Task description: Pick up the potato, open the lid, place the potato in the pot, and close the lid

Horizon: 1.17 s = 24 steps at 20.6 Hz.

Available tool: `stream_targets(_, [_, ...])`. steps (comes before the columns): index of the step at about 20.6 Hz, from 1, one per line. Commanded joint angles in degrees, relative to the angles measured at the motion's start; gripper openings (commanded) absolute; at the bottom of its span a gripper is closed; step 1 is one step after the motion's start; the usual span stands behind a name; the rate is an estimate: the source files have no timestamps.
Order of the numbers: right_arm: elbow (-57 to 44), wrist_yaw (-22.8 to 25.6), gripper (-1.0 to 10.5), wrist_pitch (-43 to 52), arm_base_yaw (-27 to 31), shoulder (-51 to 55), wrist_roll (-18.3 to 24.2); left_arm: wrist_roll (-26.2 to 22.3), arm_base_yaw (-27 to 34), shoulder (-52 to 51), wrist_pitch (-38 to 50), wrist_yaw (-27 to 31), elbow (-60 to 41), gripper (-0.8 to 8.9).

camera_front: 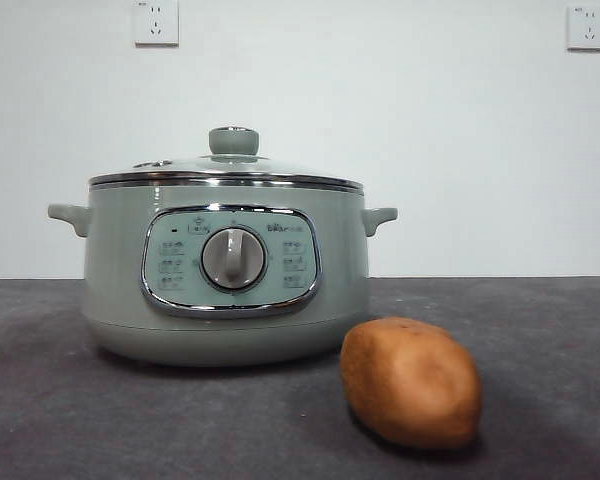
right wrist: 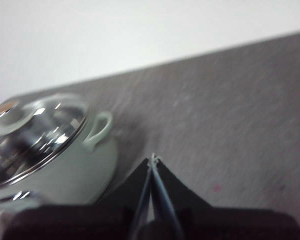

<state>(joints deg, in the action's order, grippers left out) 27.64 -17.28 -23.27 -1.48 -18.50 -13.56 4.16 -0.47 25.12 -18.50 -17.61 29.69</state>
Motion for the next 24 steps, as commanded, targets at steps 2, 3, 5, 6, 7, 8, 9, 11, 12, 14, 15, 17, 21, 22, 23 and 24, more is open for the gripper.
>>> stream_targets(2, [6.27,-1.95,0.1,-8.13,-0.02,-4.85,-0.42,0.35,0.15,4.37,-4.68,-0.79,4.66,0.0])
stream_targets(3, [7.17,-2.03,0.1,-9.44,-0.02,-5.79,-0.39,0.35,0.15,5.49,-5.7,-0.81,5.51,0.0])
stream_targets(5, [8.5,-2.29,0.2,-11.15,-0.02,-7.8,-0.33,0.39,0.15,7.87,-7.93,-0.87,7.3,0.0])
stream_targets(6, [8.87,-2.91,0.7,-11.58,-0.02,-8.61,-0.31,0.39,0.09,8.92,-8.98,-0.96,8.11,0.01])
stream_targets(7, [9.2,-3.98,1.5,-12.13,-0.02,-9.44,-0.2,0.35,0.04,10.01,-9.99,-1.44,8.9,0.02])
stream_targets(8, [9.64,-5.77,2.6,-12.9,-0.02,-10.54,-0.15,0.35,0.04,11.47,-11.21,-2.75,9.88,0.08])
stream_targets(9, [9.94,-7.15,3.3,-13.35,-0.02,-11.41,-0.17,0.37,0.04,12.52,-12.0,-4.11,10.56,0.14])
stream_targets(11, [10.64,-9.9,5.2,-14.71,-0.02,-13.44,-0.42,0.35,0.04,14.82,-13.77,-7.61,12.09,0.83])
stream_targets(12, [10.86,-11.13,5.9,-15.28,-0.02,-14.27,-0.39,0.35,0.04,15.72,-14.6,-8.87,12.72,1.33])
stream_targets(14, [11.15,-14.21,7.0,-16.2,-0.02,-15.98,-0.39,0.37,0.04,17.75,-16.24,-11.41,14.03,2.85])
stream_targets(15, [11.17,-15.76,7.3,-16.44,-0.07,-16.79,-0.39,0.37,0.04,18.58,-16.85,-12.2,14.49,3.69])
stream_targets(17, [11.17,-20.15,7.3,-17.77,-0.09,-19.91,-0.28,0.35,0.0,21.07,-18.88,-14.86,15.63,6.18])
stream_targets(21, [11.32,-23.63,7.3,-20.31,-3.72,-25.99,0.0,-0.7,-1.14,24.35,-22.49,-15.85,16.26,7.03])
stream_targets(22, [11.52,-22.75,7.3,-20.65,-5.75,-27.67,-0.2,-1.03,-1.9,24.83,-23.04,-15.82,16.26,7.03])
stream_targets(23, [11.67,-21.66,7.3,-20.63,-7.67,-29.05,-0.59,-1.03,-2.54,25.2,-23.17,-15.82,16.26,7.03])
stream_targets(24, [12.04,-19.47,7.3,-20.46,-10.34,-30.84,-1.38,-1.03,-3.34,25.55,-23.23,-15.82,16.26,7.03])
